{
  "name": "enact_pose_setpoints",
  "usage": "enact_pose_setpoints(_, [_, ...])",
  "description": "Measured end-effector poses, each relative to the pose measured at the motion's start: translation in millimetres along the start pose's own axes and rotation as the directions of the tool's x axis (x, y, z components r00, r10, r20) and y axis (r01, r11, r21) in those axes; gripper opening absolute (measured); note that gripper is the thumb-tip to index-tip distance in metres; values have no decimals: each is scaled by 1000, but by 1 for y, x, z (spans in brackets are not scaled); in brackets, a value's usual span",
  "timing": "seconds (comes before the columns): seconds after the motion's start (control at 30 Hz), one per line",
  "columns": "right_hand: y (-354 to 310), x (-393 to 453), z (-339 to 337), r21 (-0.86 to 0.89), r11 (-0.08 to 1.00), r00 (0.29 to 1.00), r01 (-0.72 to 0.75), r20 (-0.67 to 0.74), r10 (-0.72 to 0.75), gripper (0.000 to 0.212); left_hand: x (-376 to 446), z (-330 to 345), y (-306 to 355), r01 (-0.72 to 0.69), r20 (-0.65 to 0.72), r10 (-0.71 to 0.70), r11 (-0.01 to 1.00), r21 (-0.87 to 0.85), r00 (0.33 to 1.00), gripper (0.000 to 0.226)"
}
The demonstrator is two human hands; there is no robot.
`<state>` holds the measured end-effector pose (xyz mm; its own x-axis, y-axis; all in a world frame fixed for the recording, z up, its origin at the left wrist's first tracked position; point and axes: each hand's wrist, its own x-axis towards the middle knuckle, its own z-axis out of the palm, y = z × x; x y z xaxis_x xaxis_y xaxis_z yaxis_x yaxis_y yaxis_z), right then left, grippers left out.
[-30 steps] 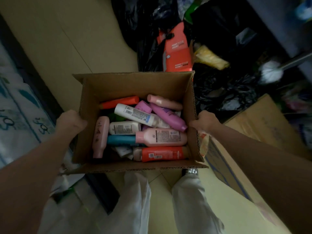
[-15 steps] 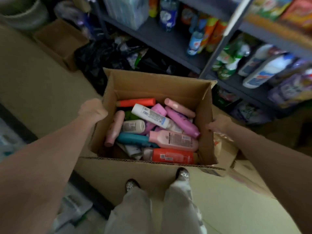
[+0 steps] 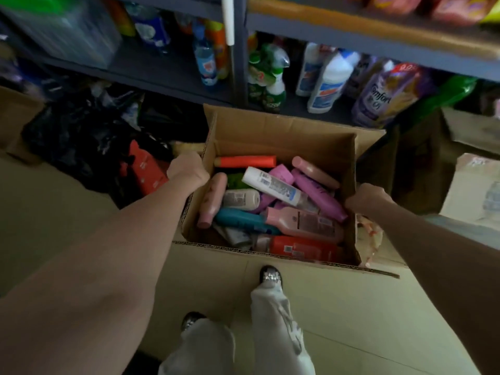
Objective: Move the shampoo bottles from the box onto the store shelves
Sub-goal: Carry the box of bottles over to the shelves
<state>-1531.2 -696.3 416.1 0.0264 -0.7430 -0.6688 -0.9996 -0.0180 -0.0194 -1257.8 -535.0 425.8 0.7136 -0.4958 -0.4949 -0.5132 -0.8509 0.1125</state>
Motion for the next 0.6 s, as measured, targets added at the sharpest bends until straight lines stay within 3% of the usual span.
enact_pose_setpoints(0.1, [25, 20, 6, -11, 996, 996, -87, -21, 86, 35, 13, 25, 44, -47, 24, 46, 998, 51, 999, 26])
enact_pose_setpoints(0.23, [43, 45, 35, -51, 988, 990, -144, -22, 143, 35, 23, 65, 87, -114, 50, 107, 979, 167, 993, 12])
enact_pose_setpoints(0.47, [33, 40, 57, -142, 987, 997, -72, -34, 68, 36, 4, 92, 90, -234, 108, 209, 901, 366, 972, 20])
enact_pose_setpoints(0.53, [25, 32, 58, -179, 982, 996, -61, -71, 49, 33, 1, 86, 86, -246, 118, 218, 899, 362, 969, 6])
enact_pose_setpoints(0.6, [8, 22, 52, -211, 977, 996, -27, -85, 10, 31, -1, 76, 82, -237, 128, 205, 906, 351, 970, 10])
